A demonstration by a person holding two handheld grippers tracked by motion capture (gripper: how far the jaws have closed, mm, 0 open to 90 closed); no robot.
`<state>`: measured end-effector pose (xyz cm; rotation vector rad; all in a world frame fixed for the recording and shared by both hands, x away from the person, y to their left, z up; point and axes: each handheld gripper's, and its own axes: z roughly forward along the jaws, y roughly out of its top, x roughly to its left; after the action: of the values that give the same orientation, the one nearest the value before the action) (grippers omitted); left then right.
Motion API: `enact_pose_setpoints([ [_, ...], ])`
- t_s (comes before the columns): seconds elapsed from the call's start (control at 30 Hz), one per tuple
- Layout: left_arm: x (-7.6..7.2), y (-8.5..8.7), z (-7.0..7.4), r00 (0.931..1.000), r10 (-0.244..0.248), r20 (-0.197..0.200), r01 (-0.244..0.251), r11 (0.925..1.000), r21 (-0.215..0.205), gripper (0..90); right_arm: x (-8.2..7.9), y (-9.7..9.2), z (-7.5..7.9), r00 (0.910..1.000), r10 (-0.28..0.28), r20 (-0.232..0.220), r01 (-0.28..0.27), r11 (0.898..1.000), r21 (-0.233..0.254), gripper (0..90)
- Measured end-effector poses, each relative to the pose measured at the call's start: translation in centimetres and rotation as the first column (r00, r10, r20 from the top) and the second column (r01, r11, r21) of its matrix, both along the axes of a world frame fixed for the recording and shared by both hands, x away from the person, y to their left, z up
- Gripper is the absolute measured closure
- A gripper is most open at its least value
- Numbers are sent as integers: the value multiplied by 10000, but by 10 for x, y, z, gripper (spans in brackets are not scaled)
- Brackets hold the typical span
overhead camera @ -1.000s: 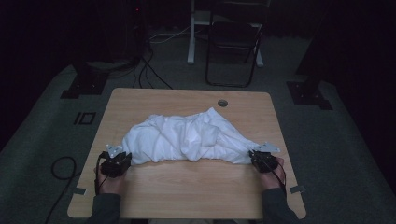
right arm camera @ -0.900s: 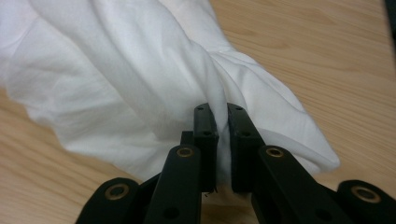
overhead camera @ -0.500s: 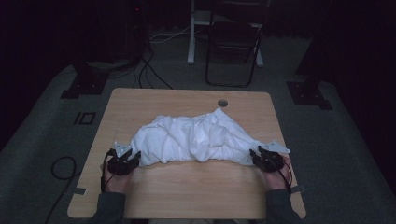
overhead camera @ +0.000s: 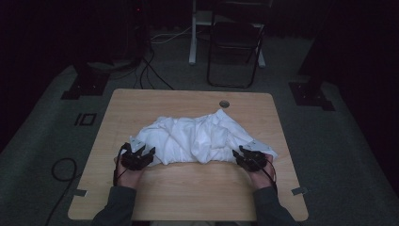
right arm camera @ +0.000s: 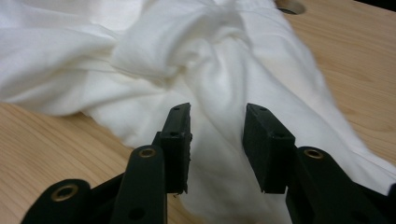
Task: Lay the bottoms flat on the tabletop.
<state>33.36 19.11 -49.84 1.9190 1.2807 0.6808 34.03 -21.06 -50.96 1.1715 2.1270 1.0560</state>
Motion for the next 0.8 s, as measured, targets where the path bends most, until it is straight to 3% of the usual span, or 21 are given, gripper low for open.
enact_pose_setpoints([
  [0.27,17,-33,3,9969,-788,-53,789,9964,311,542,10,23,-1,9995,300,-59,-299,9993,217,635],
  [0.53,42,-61,-3,9965,-769,-316,783,9957,491,478,22,37,1,9995,269,-137,-264,9990,355,657],
  [0.67,55,-71,-8,9957,-630,-673,650,9975,285,460,28,41,1,9995,220,-212,-209,9985,506,664],
  [0.73,60,-75,-10,9944,-622,-858,640,9978,179,500,31,41,0,9992,243,-326,-223,9978,627,723],
  [0.8,62,-77,-11,9928,-663,-996,698,9970,322,655,31,42,-1,9988,270,-416,-246,9980,582,808],
])
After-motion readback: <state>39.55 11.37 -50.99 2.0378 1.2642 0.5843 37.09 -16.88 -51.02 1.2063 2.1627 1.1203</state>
